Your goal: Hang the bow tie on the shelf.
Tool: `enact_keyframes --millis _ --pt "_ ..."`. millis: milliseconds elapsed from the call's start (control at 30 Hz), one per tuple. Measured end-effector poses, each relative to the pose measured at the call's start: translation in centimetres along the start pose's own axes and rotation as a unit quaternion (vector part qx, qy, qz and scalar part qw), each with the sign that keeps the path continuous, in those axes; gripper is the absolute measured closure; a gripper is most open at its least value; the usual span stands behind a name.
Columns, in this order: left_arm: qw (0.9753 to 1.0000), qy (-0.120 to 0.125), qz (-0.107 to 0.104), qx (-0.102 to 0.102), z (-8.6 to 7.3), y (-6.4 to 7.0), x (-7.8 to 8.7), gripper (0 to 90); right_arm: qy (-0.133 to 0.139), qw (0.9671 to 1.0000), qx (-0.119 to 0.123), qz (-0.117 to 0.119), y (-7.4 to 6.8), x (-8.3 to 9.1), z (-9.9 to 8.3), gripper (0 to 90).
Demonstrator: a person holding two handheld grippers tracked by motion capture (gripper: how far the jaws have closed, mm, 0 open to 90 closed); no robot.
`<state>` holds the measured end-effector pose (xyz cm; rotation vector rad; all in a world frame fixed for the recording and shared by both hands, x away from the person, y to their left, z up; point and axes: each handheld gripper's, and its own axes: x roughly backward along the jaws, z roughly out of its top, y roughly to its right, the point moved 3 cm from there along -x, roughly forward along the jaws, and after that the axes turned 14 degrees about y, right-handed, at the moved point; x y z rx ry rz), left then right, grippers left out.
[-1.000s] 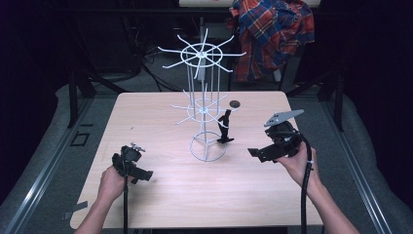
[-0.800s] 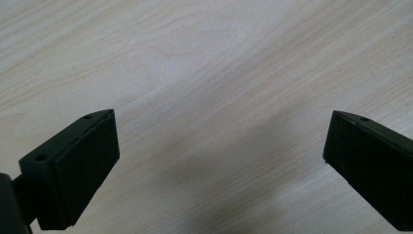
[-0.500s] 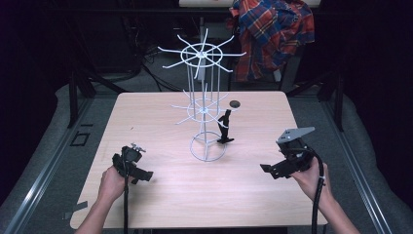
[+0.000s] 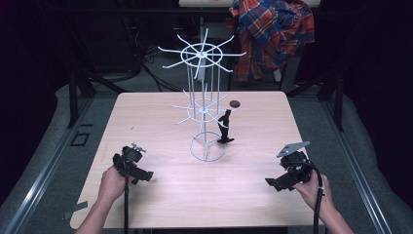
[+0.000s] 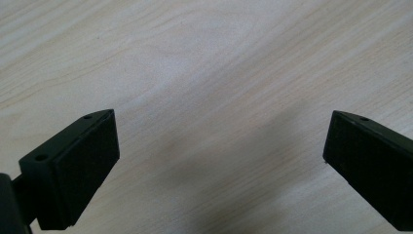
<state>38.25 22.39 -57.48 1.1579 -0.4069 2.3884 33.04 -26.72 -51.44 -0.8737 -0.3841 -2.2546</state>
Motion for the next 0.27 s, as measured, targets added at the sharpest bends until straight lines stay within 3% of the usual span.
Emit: enact_keyframes --millis 267 --pt "0.9998 0.017 -0.004 -0.008 0.07 0.16 0.35 0.0 -0.02 0.9998 -0.008 -0.003 0.63 -0.28 -0.96 0.0"
